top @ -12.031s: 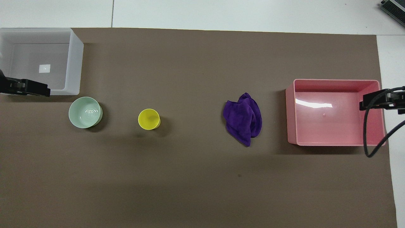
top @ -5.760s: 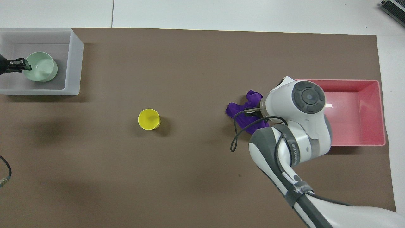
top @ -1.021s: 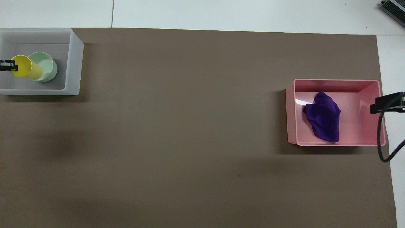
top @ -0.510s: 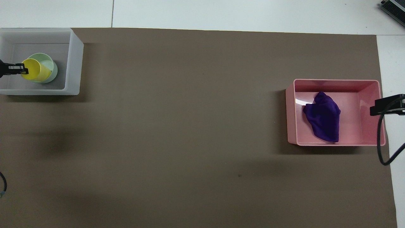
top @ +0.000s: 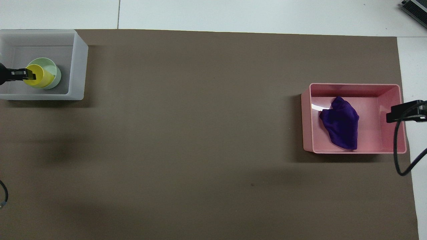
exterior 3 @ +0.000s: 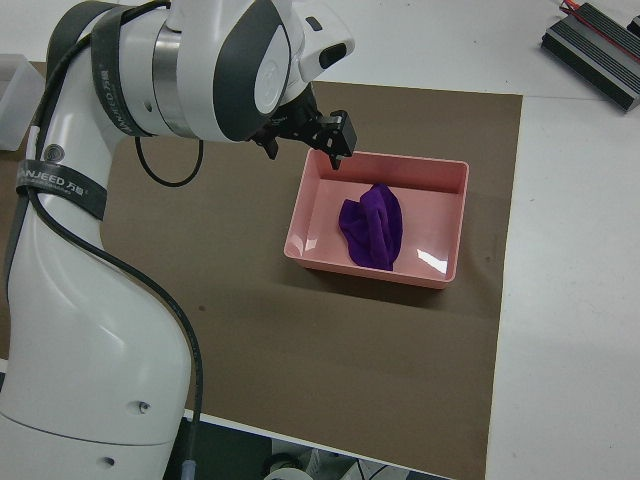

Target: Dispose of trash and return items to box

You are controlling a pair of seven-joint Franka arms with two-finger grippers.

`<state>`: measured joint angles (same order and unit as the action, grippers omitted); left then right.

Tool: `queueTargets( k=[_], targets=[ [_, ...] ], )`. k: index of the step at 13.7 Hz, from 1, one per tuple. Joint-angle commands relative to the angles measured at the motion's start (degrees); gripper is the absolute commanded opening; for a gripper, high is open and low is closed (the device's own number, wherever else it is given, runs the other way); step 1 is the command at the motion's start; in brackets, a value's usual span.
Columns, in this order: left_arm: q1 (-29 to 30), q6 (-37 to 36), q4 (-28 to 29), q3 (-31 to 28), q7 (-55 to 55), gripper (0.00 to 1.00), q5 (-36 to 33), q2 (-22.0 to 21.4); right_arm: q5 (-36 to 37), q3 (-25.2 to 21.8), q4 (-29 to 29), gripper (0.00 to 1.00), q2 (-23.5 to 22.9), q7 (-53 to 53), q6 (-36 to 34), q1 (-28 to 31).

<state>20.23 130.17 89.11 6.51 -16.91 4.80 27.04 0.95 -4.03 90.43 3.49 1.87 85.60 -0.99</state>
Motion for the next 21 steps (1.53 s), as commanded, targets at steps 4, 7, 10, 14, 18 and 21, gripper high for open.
queueTargets(
  k=[4,7,10,14,18,21],
  targets=[
    [-7.2,-7.38,11.85,-0.53,-0.58,1.0,0.82,-17.08,0.45,0.25,1.86,1.0,1.7,-1.08,-0.09,0.99],
    [-11.6,-7.74,19.5,-0.53,-0.41,1.0,0.64,-25.61,0.45,0.25,1.86,1.0,1.79,-1.08,-0.17,0.99],
    [-16.69,-11.93,23.04,-0.53,3.96,1.0,0.12,-32.3,0.28,0.16,1.77,1.0,1.79,-1.17,-0.26,0.99],
    [-22.41,-18.71,19.37,-0.18,11.98,1.0,-3.92,-33.55,0.19,0.16,1.77,1.0,1.79,-1.17,-0.61,0.99],
    [-22.16,-30.3,5.06,-0.26,11.72,1.0,-4.54,-28.2,0.1,0.25,1.77,1.0,1.79,-1.08,-0.61,0.99],
    [-21.63,-32.09,5.81,-0.44,11.9,1.0,-4.45,-28.97,0.1,0.25,1.77,1.0,1.79,-1.08,-0.61,0.99]
  ],
)
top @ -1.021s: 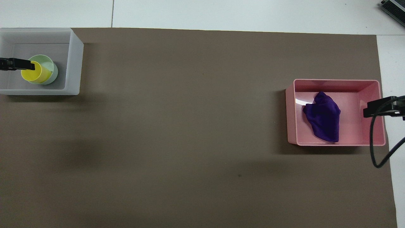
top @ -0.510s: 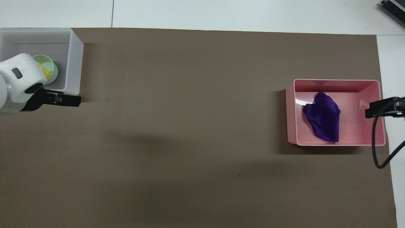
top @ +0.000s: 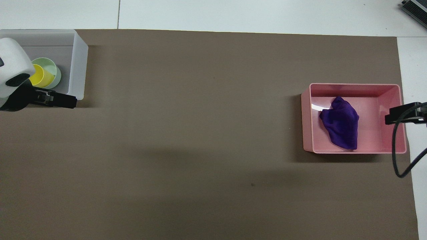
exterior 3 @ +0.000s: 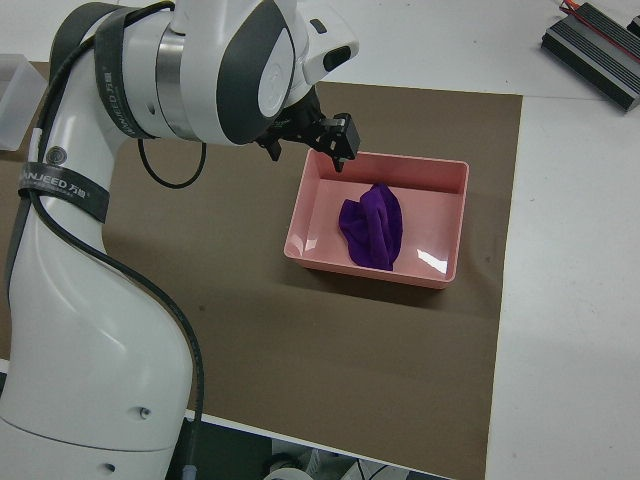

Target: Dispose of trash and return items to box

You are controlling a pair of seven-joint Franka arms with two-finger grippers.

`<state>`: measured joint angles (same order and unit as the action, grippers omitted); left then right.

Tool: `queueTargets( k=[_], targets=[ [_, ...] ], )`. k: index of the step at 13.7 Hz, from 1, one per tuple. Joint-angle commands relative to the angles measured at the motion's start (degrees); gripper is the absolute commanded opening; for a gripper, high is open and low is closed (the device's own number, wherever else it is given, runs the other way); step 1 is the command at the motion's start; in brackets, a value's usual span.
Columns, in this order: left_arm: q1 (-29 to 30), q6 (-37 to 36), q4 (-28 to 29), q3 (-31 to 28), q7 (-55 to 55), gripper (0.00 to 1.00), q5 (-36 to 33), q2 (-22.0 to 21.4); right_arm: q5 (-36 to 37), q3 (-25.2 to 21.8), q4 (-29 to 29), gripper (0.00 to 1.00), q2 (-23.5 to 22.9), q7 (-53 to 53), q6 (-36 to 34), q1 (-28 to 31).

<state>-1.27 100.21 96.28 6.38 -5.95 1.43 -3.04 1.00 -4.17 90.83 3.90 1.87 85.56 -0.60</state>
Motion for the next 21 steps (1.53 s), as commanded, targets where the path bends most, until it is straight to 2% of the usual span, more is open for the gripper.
queueTargets(
  k=[1,13,15,18,21],
  targets=[
    [-0.05,-2.3,-1.09,-0.4,1.03,1.0,-1.07,1.02,0.06,0.39,1.36,1.0,1.37,-1.08,-0.57,0.6],
    [-1.26,-3.97,-3.2,-2.15,1.03,1.0,-1.34,1.2,0.06,0.39,1.36,1.0,1.37,-1.17,-0.57,0.6],
    [-4.87,-7.47,-6.17,-6.01,1.03,1.0,-1.34,1.81,0.06,0.3,1.36,1.0,1.37,-1.08,-0.57,0.6],
    [-5.23,-10.82,-9.52,-6.82,1.03,1.0,-1.34,3.66,0.06,0.3,1.36,1.0,1.37,-1.08,-0.57,0.51],
    [-5.59,-11.27,-10.23,-6.91,1.12,1.0,-1.34,3.66,0.06,0.39,1.36,1.0,1.37,-1.08,-0.57,0.6]
  ],
)
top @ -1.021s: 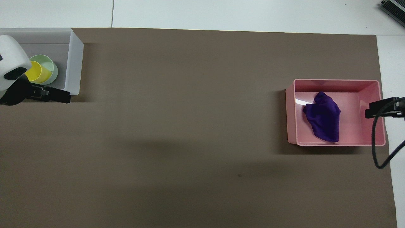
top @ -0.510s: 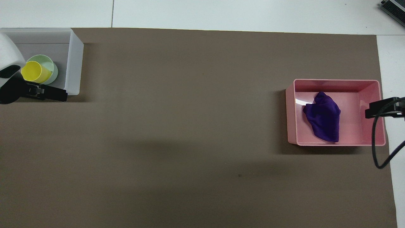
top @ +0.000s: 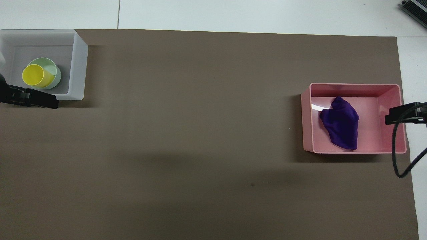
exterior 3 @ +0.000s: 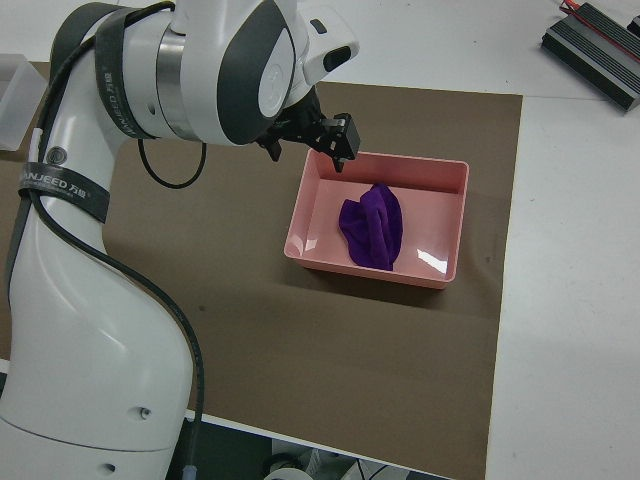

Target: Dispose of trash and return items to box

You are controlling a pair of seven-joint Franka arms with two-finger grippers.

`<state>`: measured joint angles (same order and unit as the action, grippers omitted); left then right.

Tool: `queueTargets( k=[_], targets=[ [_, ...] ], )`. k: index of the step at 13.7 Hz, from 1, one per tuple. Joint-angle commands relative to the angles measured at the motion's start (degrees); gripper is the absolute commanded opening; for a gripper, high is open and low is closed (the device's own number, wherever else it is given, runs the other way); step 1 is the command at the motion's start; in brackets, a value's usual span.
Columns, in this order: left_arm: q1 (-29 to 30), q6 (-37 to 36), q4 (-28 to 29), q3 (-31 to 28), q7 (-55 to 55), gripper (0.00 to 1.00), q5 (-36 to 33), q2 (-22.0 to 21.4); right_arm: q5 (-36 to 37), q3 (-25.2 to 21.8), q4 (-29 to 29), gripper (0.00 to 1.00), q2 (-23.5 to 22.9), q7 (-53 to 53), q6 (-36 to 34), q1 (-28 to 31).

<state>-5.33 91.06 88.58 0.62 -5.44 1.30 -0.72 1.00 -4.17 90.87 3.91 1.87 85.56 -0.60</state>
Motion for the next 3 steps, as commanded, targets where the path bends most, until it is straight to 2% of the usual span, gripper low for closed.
queueTargets(
  k=[1,3],
  targets=[
    [-1.17,-2.03,-2.53,-1.06,0.69,1.0,-1.21,1.24,0.06,0.39,1.33,1.0,1.36,-1.08,-0.57,0.6],
    [-1.7,-1.41,-2.01,-1.06,0.87,1.0,-1.21,1.24,0.06,0.39,1.33,1.0,1.36,-1.08,-0.57,0.6]
  ],
)
